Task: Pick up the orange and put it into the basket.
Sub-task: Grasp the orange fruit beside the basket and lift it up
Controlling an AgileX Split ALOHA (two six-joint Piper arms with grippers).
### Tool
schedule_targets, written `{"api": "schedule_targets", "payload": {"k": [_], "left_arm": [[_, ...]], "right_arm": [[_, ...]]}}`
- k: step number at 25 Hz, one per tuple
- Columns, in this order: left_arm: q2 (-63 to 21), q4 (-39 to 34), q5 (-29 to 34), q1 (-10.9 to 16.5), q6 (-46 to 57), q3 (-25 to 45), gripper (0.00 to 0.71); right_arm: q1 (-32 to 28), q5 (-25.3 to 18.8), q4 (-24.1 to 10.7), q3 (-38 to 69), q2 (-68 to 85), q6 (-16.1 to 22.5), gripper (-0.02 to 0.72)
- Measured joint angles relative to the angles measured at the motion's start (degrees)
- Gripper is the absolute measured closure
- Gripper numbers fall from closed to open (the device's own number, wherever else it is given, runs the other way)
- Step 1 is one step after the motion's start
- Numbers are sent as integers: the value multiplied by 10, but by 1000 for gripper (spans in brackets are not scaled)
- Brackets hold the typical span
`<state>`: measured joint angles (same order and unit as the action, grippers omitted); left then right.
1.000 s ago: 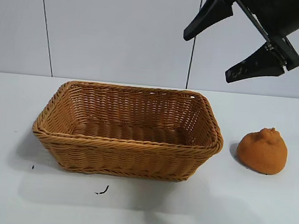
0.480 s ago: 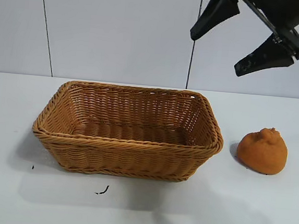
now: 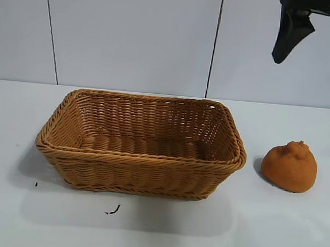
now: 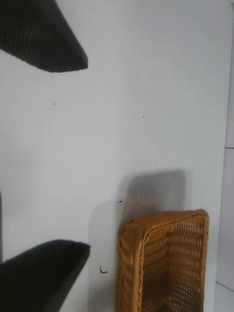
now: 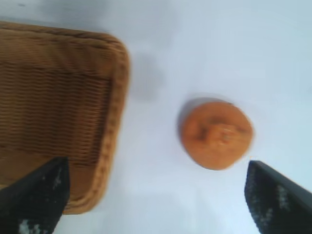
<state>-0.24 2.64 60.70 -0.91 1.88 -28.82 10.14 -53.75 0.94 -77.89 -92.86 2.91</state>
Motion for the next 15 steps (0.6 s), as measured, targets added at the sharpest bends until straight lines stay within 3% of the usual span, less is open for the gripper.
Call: {"api": "schedule_targets", "payload": {"k": [7, 15], "left_arm": [[0, 0, 0, 0, 0, 0, 38], [0, 0, 0, 0, 0, 0, 38]], "right_arm": [[-33, 2, -17, 0, -36, 13, 8], [-64, 13, 5, -1, -125, -4, 8]]}}
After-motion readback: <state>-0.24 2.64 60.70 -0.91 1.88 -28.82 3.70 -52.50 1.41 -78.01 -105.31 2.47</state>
